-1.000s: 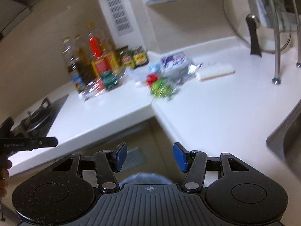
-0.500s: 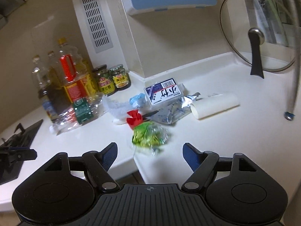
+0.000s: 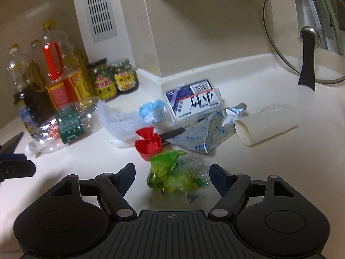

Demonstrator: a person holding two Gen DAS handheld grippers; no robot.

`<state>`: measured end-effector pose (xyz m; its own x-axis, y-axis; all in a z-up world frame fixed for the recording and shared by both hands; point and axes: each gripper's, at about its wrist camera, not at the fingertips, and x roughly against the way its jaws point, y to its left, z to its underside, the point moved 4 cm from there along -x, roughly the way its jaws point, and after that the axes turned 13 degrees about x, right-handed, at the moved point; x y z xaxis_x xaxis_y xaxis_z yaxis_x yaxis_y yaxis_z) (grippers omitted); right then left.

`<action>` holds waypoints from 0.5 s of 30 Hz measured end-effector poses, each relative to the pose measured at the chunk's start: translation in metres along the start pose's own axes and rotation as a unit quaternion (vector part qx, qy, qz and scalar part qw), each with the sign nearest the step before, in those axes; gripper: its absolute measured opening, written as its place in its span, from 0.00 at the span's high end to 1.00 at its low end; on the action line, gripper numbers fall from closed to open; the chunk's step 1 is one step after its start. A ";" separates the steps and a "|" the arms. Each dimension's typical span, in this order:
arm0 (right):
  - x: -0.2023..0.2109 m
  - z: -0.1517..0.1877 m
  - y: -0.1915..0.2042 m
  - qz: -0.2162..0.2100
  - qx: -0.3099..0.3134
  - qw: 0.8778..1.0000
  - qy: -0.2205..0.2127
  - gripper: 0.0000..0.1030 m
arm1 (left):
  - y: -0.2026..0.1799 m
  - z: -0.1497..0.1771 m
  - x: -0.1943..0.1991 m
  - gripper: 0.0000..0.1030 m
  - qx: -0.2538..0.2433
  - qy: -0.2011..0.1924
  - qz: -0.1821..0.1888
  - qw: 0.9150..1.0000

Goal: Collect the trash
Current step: 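Grasp the green-yellow wrapper with the right gripper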

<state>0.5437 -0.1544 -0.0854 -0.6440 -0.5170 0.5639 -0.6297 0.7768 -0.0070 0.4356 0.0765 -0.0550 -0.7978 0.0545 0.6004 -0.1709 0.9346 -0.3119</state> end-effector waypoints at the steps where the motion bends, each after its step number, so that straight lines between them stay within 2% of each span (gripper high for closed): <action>1: -0.002 0.001 0.000 0.003 0.000 1.000 0.001 0.26 | 0.000 -0.001 -0.003 0.50 -0.001 0.001 0.001 1.000; 3: -0.005 0.002 -0.001 0.009 -0.001 1.000 0.003 0.30 | -0.001 -0.003 -0.008 0.49 -0.002 0.003 0.006 1.000; 5: -0.007 0.002 -0.002 0.014 -0.002 1.000 0.008 0.46 | -0.001 -0.005 -0.012 0.49 -0.004 0.005 0.009 1.000; 9: -0.004 0.001 -0.007 0.018 -0.008 1.000 0.002 0.62 | -0.002 -0.010 -0.019 0.48 -0.009 0.006 0.016 1.000; 11: -0.001 0.001 -0.007 0.018 -0.001 1.000 0.001 0.79 | -0.004 -0.013 -0.023 0.48 -0.009 0.008 0.020 1.000; 13: 0.004 0.000 -0.008 0.018 -0.002 1.000 -0.005 0.81 | -0.005 -0.016 -0.028 0.45 -0.010 0.008 0.022 1.000; 15: 0.013 -0.002 -0.009 0.018 -0.006 1.000 -0.016 0.85 | -0.008 -0.019 -0.032 0.38 -0.009 0.006 0.021 1.000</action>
<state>0.5417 -0.1671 -0.0768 -0.6790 -0.5003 0.5373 -0.6014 0.7988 -0.0163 0.4736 0.0743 -0.0583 -0.7972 0.0981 0.5957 -0.1268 0.9375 -0.3241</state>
